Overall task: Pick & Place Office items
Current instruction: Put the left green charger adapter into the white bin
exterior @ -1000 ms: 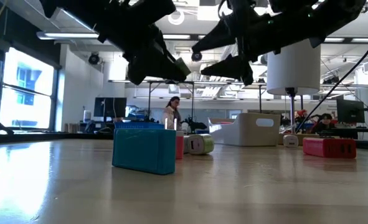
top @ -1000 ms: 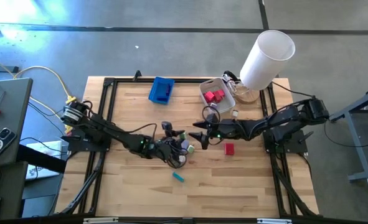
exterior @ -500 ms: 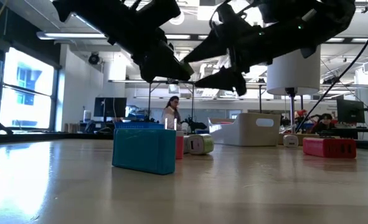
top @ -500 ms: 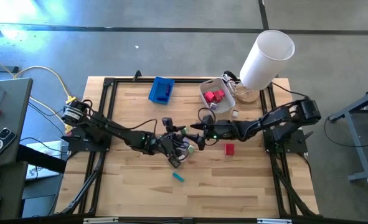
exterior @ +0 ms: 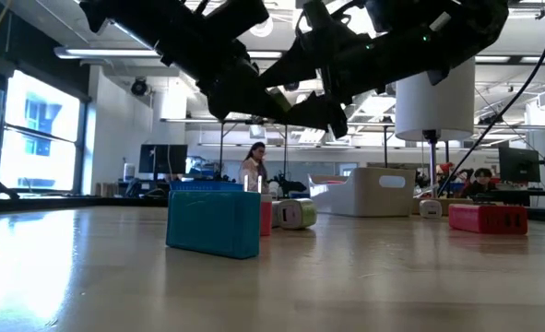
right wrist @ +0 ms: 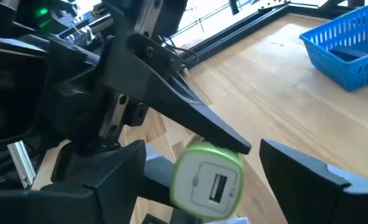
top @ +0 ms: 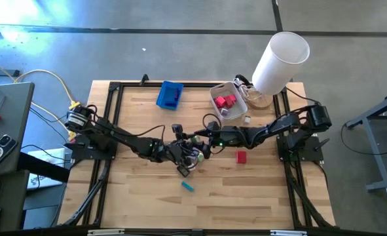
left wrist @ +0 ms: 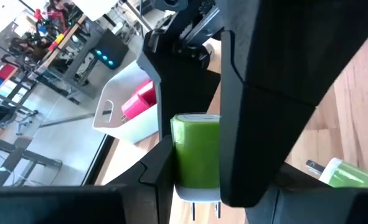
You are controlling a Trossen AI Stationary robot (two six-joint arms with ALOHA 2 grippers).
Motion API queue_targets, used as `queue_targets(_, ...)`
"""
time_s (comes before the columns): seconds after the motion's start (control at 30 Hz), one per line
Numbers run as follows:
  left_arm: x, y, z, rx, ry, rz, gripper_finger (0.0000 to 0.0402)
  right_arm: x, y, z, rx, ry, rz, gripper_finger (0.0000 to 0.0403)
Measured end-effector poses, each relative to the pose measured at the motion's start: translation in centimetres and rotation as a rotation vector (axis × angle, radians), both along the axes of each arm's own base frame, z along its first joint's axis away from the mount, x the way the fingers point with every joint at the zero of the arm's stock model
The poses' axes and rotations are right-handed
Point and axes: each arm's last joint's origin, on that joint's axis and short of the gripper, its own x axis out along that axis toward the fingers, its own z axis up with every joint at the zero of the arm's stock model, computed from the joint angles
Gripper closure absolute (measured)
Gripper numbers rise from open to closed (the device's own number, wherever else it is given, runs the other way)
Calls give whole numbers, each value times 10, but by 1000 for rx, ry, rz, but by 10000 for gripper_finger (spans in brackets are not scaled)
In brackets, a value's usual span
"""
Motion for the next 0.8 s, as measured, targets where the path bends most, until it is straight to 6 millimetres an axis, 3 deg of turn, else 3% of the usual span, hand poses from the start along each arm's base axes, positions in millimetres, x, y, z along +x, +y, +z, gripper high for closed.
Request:
queue_targets(0.23,0,0,0,1,0,2,277,0,0,-1,22,1,-6,153)
queue_targets(0.53,0,1,0,10,3,10,277,0,-2,-1,-3,8,-15,274)
queue_targets(0.67,0,1,0,37,19,0,269,0,-2,-1,-11,9,-15,278)
queue_targets(0.8,0,0,0,45,28,-14,213,0,-2,-2,-33,22,0,278)
